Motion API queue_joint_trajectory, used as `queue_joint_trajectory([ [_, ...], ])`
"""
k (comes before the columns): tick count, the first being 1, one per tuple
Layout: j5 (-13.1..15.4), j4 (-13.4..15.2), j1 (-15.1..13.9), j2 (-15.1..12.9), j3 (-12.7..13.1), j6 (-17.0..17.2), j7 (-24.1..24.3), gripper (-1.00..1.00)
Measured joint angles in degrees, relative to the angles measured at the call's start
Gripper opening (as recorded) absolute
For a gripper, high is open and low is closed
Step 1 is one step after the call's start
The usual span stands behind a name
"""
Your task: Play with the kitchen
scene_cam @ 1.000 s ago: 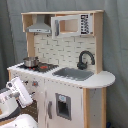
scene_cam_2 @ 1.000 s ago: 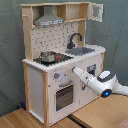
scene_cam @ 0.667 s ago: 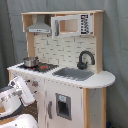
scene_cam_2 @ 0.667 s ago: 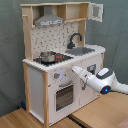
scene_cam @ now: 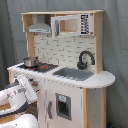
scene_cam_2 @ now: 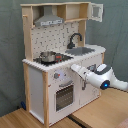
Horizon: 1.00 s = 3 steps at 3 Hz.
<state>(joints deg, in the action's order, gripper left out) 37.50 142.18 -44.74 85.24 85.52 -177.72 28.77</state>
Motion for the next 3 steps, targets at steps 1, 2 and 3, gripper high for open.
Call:
queue_joint_trajectory([
  [1,0.0,-0.01,-0.46,0.17,-2.1,-3.44,-4.21,1.0],
  [2,0.0,0.28,-1.06,0.21,-2.25,-5.78,-7.53,1.0],
  [3,0.0,0.32,-1.09,0.21,-2.25,-5.87,-7.62,-1.0],
])
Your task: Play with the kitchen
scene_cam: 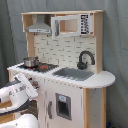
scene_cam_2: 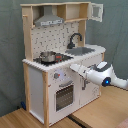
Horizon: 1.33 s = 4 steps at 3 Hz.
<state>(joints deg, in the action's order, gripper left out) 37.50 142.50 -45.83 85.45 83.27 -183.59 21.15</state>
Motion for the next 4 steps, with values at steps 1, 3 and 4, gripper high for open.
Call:
queue_joint_trajectory([
  [1,0.0,0.81,-0.05,0.07,-0.25,-0.88,-1.06,-1.0],
  [3,-0.02,0.76,-0.2,0.08,-0.28,-1.35,-13.75,-1.0],
  [4,-0.02,0.75,-0.2,0.08,-0.28,-1.34,-20.02,-1.0],
])
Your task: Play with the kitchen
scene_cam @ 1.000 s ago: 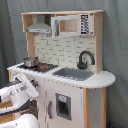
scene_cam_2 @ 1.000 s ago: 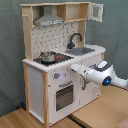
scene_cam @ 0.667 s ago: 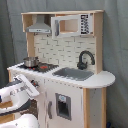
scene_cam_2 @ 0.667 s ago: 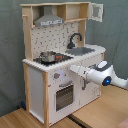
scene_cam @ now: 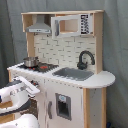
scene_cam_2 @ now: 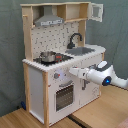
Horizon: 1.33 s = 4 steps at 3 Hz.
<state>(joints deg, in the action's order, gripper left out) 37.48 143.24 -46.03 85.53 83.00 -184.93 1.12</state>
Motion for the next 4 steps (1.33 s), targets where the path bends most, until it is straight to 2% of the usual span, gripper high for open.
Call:
queue_joint_trajectory([
  [4,0.0,-0.05,0.0,0.02,0.02,0.05,-25.03,-1.0],
])
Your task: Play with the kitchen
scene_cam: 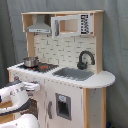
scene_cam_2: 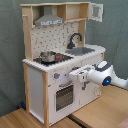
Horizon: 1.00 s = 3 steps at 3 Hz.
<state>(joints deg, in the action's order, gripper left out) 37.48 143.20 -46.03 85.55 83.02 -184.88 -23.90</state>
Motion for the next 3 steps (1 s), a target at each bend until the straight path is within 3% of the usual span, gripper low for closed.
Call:
queue_joint_trajectory([
  [3,0.0,-0.02,0.0,0.18,0.04,-0.01,-17.84,-1.0],
])
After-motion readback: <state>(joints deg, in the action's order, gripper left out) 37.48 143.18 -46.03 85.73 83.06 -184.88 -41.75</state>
